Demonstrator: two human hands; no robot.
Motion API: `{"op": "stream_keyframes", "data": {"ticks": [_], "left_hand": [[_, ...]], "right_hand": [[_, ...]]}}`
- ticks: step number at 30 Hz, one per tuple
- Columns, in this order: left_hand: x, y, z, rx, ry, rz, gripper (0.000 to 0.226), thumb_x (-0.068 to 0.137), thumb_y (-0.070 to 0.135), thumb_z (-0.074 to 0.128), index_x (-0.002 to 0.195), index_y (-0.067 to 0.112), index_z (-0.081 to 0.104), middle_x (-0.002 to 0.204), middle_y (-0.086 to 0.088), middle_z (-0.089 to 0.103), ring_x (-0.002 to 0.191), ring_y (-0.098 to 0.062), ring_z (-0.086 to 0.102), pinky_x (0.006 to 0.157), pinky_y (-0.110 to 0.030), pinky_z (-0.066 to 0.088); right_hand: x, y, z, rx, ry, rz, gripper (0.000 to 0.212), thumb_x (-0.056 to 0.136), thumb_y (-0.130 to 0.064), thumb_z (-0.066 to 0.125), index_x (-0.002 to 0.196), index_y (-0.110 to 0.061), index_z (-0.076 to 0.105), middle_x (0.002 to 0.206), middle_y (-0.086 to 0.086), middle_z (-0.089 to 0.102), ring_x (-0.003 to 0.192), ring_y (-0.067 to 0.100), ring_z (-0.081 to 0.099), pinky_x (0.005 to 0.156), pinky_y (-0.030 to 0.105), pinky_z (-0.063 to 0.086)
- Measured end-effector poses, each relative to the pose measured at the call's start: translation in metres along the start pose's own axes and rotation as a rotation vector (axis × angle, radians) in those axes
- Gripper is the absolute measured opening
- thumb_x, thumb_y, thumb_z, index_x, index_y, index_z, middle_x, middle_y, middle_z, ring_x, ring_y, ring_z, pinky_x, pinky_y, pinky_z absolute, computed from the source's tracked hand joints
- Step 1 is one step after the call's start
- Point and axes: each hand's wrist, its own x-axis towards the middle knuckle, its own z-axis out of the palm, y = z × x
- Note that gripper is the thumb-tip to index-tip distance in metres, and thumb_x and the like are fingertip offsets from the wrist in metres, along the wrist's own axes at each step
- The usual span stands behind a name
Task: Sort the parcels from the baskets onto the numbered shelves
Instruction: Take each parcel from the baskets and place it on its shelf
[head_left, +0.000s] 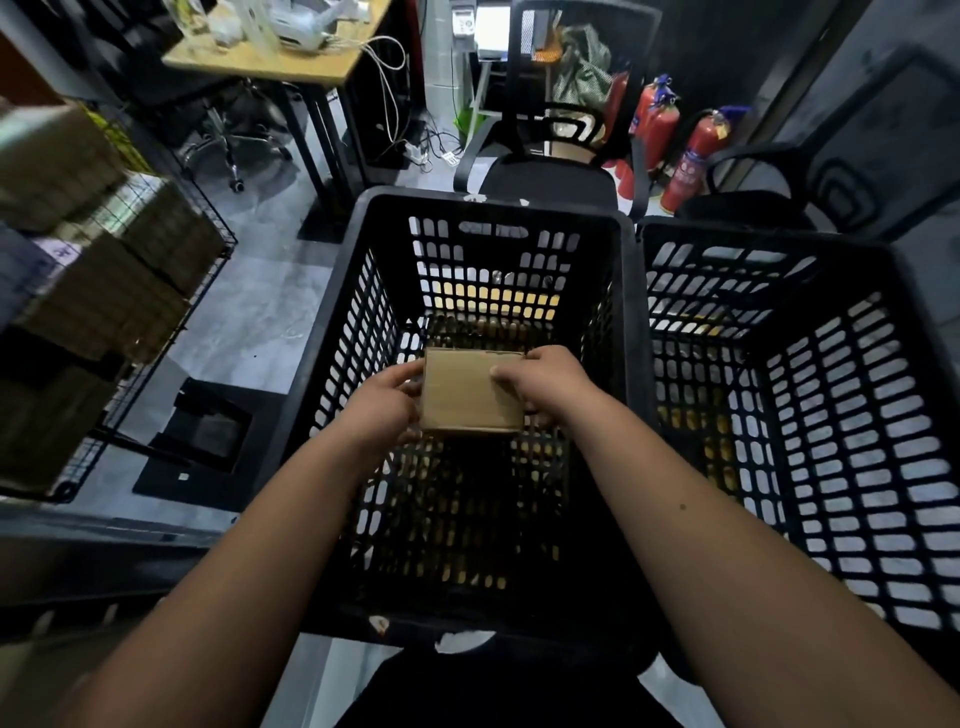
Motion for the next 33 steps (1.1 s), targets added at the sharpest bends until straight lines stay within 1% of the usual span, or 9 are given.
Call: {"op": "stream_keyframes", "data": {"ticks": [5,8,12,15,18,22,25,28,33], "left_hand": [[-0.008,-0.001,0.003,0.086,-0.038,0.045,0.07,0.092,-0.021,0.048,0.151,0.017,0.052,0.129,-0.009,0.067,0.087,-0.02,0.069,0.058,-0.028,0.051],[-0.004,-0.005,-0.001,0.221,-0.002,0.077,0.076,0.09,-0.012,0.063,0.155,0.023,0.046,0.131,-0.007,0.066,0.098,-0.024,0.071,0.066,-0.033,0.056],[-0.001,-0.009,-0.002,0.292,-0.038,0.013,0.079,0.087,-0.01,0.066,0.155,0.023,0.044,0.129,-0.014,0.067,0.099,-0.026,0.071,0.08,-0.047,0.063],[-0.004,-0.009,0.001,0.36,-0.083,0.019,0.081,0.087,-0.001,0.071,0.156,0.029,0.039,0.125,-0.006,0.067,0.107,-0.026,0.069,0.079,-0.043,0.062],[-0.002,-0.01,0.002,0.306,-0.04,0.031,0.066,0.087,0.006,0.073,0.146,0.024,0.052,0.122,-0.006,0.071,0.106,-0.027,0.07,0.081,-0.047,0.064],[-0.005,0.005,0.002,0.233,0.087,0.139,0.034,0.106,0.021,0.059,0.14,0.02,0.058,0.118,0.003,0.067,0.095,-0.013,0.066,0.065,-0.028,0.051],[0.0,0.015,-0.002,0.107,0.157,0.185,0.034,0.105,0.041,0.058,0.131,0.019,0.066,0.114,0.005,0.073,0.099,-0.015,0.069,0.074,-0.033,0.055],[0.002,0.021,-0.003,-0.11,0.129,0.146,0.037,0.101,0.051,0.063,0.121,0.02,0.068,0.113,0.001,0.077,0.106,-0.022,0.074,0.086,-0.045,0.06],[-0.002,0.019,-0.003,-0.194,0.03,0.11,0.052,0.093,0.059,0.067,0.128,0.021,0.06,0.122,-0.004,0.074,0.107,-0.027,0.074,0.082,-0.046,0.063]], "right_hand": [[0.001,0.004,0.006,0.121,-0.049,0.111,0.044,0.085,-0.044,0.071,0.114,-0.011,0.066,0.112,0.01,0.07,0.1,0.032,0.069,0.07,0.04,0.057],[0.001,0.004,0.01,0.289,-0.123,0.181,0.043,0.082,-0.043,0.075,0.115,-0.016,0.066,0.121,0.009,0.068,0.106,0.031,0.067,0.073,0.049,0.061],[-0.014,0.003,0.01,0.374,-0.234,0.23,0.041,0.093,-0.038,0.073,0.126,-0.017,0.061,0.128,0.01,0.061,0.106,0.031,0.065,0.067,0.041,0.059],[-0.017,0.005,0.016,0.471,-0.305,0.236,0.045,0.097,-0.044,0.068,0.135,-0.019,0.059,0.129,0.01,0.061,0.113,0.033,0.063,0.092,0.052,0.057],[-0.016,0.006,0.015,0.497,-0.284,0.197,0.056,0.093,-0.057,0.067,0.138,-0.023,0.059,0.136,0.012,0.06,0.12,0.036,0.06,0.101,0.055,0.053],[-0.022,-0.003,0.001,0.433,-0.225,0.068,0.057,0.093,-0.068,0.058,0.132,-0.026,0.064,0.13,0.007,0.065,0.119,0.034,0.059,0.1,0.053,0.05],[-0.024,-0.009,-0.007,0.407,-0.144,-0.016,0.049,0.095,-0.062,0.061,0.122,-0.023,0.072,0.123,0.0,0.071,0.117,0.031,0.061,0.094,0.046,0.046],[-0.027,-0.012,-0.004,0.463,-0.093,-0.101,0.05,0.096,-0.046,0.068,0.14,-0.022,0.064,0.134,-0.002,0.069,0.125,0.025,0.06,0.094,0.045,0.044],[-0.033,-0.006,-0.003,0.492,-0.117,-0.147,0.063,0.092,-0.012,0.071,0.148,-0.034,0.053,0.118,-0.002,0.073,0.107,0.024,0.07,0.086,0.049,0.057]]}}
